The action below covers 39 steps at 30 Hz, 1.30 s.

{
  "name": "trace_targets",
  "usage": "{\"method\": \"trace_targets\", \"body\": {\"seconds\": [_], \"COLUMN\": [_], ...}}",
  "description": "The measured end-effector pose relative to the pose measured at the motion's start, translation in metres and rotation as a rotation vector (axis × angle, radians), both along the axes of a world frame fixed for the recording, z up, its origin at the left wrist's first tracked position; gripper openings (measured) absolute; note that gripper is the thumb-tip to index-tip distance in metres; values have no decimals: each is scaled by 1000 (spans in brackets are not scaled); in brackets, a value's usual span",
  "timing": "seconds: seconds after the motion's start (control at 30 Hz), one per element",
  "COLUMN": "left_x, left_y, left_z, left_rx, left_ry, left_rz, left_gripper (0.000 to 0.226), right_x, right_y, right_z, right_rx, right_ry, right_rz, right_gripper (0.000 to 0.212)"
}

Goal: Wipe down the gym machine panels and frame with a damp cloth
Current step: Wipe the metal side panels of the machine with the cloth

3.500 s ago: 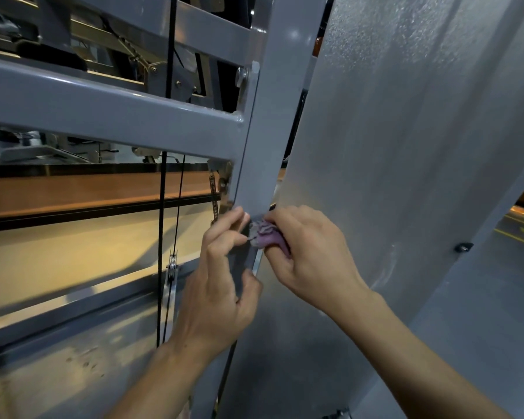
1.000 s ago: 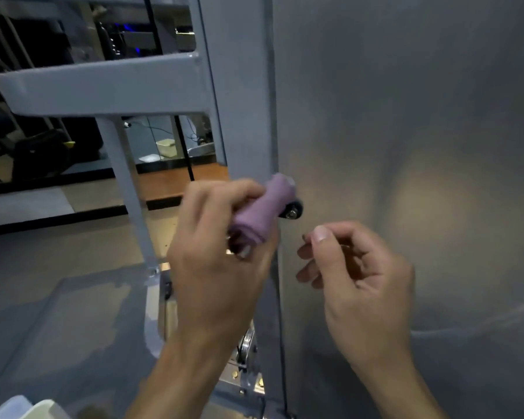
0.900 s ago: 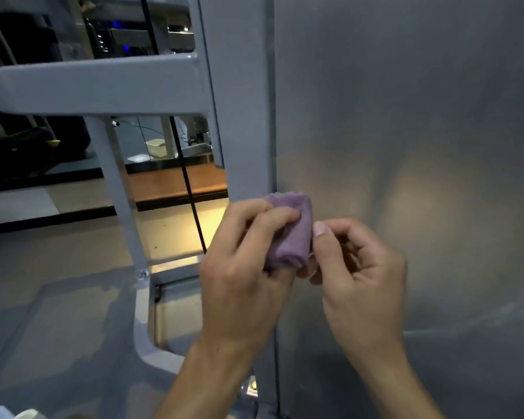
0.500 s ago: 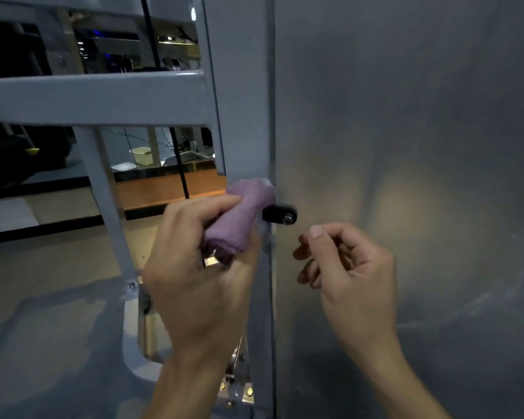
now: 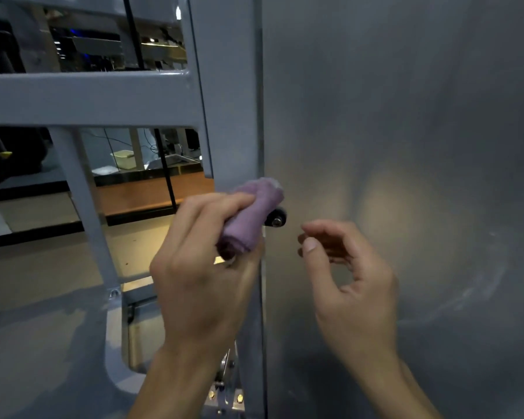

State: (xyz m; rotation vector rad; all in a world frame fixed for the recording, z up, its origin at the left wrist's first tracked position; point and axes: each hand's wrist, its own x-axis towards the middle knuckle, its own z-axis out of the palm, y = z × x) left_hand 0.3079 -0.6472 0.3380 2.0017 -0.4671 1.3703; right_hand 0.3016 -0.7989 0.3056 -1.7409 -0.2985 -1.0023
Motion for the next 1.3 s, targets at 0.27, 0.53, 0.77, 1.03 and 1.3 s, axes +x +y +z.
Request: {"method": "trace_targets", "body": {"seconds": [0.27,0.53,0.77,1.03,1.3], "left_x": [1,3,8,-10,-9], "left_y": [-3,-3,-19,3,-4], "left_z": [2,5,-7,-40,-43], "left_rx": [293,374,460,-436,-634], "left_ry": [129,92,101,679,806], "left_rz": [-27,-13,-104,-654,-782], "left_gripper": [33,25,26,21,32], "right_x": [-4,-5,-5,-18,-8], "right_y": [-14,-14,-14,8,7], "right_z": [-7,-5,-15,-25,-4], "right_rx": [-39,-18,50,113,231], "right_ry": [9,55,108,284,215], "right_rz": [-33,-3,12,257,137], "right_gripper": [12,13,11,31,9]}}
